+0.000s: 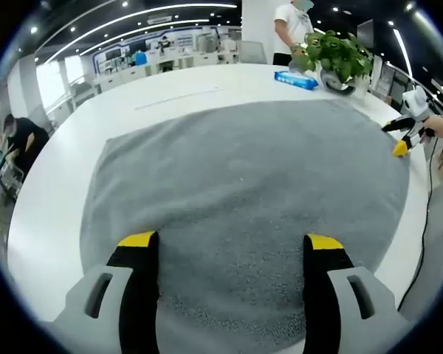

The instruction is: Open the folded towel by lifting each exposed corner and separating the folded layers until the towel lies flat within the target outline without major curled edges

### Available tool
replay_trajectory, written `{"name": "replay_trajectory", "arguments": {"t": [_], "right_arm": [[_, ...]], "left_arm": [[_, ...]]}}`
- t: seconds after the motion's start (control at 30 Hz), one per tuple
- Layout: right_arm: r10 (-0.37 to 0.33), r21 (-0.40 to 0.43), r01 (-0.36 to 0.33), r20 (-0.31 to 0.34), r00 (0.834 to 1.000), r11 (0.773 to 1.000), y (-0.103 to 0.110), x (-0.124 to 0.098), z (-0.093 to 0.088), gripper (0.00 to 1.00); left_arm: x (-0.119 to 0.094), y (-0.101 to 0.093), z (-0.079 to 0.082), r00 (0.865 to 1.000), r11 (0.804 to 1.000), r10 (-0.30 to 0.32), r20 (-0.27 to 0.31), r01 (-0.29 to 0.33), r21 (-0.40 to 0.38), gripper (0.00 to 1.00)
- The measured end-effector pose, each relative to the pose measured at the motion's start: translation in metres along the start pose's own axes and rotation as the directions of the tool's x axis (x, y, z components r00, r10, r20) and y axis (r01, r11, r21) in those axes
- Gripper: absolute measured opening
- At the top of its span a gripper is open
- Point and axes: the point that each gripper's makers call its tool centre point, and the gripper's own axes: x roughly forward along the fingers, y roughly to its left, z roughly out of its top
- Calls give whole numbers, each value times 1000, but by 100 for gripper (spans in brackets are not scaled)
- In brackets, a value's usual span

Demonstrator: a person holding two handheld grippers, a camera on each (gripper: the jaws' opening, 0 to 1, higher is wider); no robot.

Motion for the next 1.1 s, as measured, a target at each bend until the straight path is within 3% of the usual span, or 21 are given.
{"name": "replay_trajectory", "arguments": {"t": [0.2,0.3,0.47,0.57,0.7,0.77,0.83,0.97,1.03,1.07,1.1], "right_arm": [[-4,4,4,23,1000,1000,0,-1,1,97],[43,32,-46,101,994,998,8,-3,7,100],[11,-19,-8,124,992,1000,7,-18,3,100],[-3,-3,4,192,981,1000,8,-31,9,100],[-17,67,-2,280,960,998,10,-51,15,100],[-27,92,-5,347,938,996,12,-63,21,100],[-42,99,4,389,920,995,14,-74,24,100],[-54,29,46,432,900,999,21,-96,28,100],[-80,3,89,475,877,996,25,-111,35,100],[-96,16,101,485,869,995,25,-115,37,100],[-116,34,115,499,859,993,26,-123,40,100]], "left_arm": [[0,0,1,1000,1000,15,15,-15,-19,81],[-2,-1,0,999,999,23,25,-22,-26,82],[-7,-1,0,997,997,28,66,-24,-70,98],[-18,-1,5,992,995,44,117,-32,-99,99],[-36,-3,6,984,995,69,163,-57,-79,99],[-44,-6,7,979,996,74,191,-64,-59,99],[-53,-11,10,973,996,73,220,-61,-61,99],[-73,-19,25,951,995,84,299,-66,-71,98],[-84,-25,39,927,995,93,364,-75,-63,95],[-88,-27,41,925,994,98,366,-78,-71,95],[-94,-29,52,905,993,114,411,-93,-71,95]]}}
